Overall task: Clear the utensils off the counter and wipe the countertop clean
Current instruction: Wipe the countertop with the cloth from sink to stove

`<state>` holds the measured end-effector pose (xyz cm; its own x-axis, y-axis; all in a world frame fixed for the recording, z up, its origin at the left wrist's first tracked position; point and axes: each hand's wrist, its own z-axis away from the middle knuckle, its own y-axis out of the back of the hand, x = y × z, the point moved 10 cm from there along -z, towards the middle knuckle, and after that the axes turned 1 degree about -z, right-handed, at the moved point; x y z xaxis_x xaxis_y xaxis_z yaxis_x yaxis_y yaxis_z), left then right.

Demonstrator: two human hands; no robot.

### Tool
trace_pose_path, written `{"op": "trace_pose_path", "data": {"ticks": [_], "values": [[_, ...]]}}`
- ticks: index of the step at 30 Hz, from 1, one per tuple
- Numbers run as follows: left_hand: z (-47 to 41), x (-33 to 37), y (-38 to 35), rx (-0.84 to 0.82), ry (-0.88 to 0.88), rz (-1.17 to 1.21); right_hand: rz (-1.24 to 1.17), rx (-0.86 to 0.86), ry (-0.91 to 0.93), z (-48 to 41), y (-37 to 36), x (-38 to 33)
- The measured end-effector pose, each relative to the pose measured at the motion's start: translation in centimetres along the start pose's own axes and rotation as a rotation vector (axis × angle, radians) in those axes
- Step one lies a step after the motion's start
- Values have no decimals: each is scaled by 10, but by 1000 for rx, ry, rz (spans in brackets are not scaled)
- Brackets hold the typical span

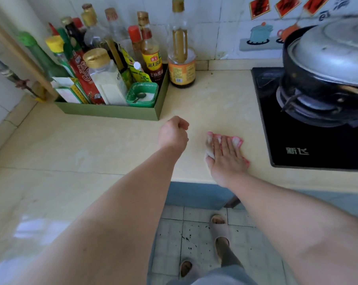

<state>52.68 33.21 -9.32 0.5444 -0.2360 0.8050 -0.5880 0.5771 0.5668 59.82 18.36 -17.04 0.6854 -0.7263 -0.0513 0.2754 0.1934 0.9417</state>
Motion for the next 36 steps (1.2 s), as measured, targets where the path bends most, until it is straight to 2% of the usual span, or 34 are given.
{"op": "trace_pose_path", "data": {"ticks": [5, 7, 14, 29, 36], "values": [[16, 12, -26, -72, -24, -13, -41, -23, -212, 32, -6, 77], [21, 17, -34, -97, -36, -9, -28, -55, -232, 43, -9, 94], [21, 29, -47, -129, -58, -22, -34, -71, -194, 37, -5, 72], [-63, 35, -88, -187, 27, 8, -181, -13, -164, -85, 29, 77], [-134, 55, -104, -101, 18, 44, -228, -20, -208, -170, 60, 99]]}}
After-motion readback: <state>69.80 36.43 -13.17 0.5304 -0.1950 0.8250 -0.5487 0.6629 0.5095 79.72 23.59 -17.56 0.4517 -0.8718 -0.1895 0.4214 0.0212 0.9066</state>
